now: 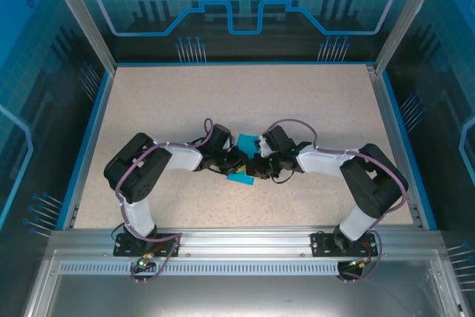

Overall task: Fold a paper plane with a square sheet of paper (pick it up from the middle)
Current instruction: Fold the triangle a second time at the center of the table.

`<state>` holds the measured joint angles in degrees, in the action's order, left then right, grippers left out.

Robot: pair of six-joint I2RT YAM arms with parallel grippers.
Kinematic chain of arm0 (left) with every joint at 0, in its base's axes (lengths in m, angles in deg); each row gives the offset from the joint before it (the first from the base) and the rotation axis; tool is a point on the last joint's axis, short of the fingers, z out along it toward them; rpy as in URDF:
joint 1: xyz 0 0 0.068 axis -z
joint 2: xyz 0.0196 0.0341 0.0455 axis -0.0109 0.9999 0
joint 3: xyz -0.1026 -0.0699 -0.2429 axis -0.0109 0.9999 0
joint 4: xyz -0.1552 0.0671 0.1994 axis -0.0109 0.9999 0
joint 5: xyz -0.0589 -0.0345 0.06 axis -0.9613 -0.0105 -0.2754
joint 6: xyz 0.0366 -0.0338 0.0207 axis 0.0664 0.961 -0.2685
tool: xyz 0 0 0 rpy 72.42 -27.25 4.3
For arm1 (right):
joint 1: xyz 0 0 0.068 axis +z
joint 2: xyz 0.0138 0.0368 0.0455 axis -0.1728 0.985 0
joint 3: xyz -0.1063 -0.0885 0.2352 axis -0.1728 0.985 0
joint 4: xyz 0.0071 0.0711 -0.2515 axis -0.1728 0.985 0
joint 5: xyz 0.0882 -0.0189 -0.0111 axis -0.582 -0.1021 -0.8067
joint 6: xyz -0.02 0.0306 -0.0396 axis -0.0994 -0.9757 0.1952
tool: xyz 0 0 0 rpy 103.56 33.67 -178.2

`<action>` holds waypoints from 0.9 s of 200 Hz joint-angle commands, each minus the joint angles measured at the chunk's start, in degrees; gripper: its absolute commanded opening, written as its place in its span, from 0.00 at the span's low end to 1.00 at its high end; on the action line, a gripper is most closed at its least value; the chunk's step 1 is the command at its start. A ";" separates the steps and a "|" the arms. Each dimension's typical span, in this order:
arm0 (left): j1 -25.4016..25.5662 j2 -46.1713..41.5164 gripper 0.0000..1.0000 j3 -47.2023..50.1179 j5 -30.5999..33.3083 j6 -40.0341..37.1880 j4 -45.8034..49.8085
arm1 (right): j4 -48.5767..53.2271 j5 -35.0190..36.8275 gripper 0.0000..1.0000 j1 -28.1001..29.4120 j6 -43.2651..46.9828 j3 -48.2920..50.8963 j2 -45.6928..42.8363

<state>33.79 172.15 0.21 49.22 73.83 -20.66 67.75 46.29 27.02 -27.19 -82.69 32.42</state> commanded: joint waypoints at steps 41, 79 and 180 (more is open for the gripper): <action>0.27 1.43 0.19 -0.90 0.23 -0.08 2.46 | 0.79 1.65 0.15 -0.12 -1.99 3.48 5.11; -0.06 -0.36 0.23 -1.66 -0.27 -1.75 1.62 | 1.67 1.67 0.15 -1.02 -0.38 6.13 4.16; -0.39 -1.62 0.22 -0.29 -3.74 -1.34 -1.55 | -0.21 1.66 0.08 -1.11 -1.20 5.89 4.67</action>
<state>33.58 167.56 -0.49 47.74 71.84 -19.68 62.44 46.18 26.37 -28.40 -78.76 35.91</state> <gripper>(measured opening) 0.227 0.090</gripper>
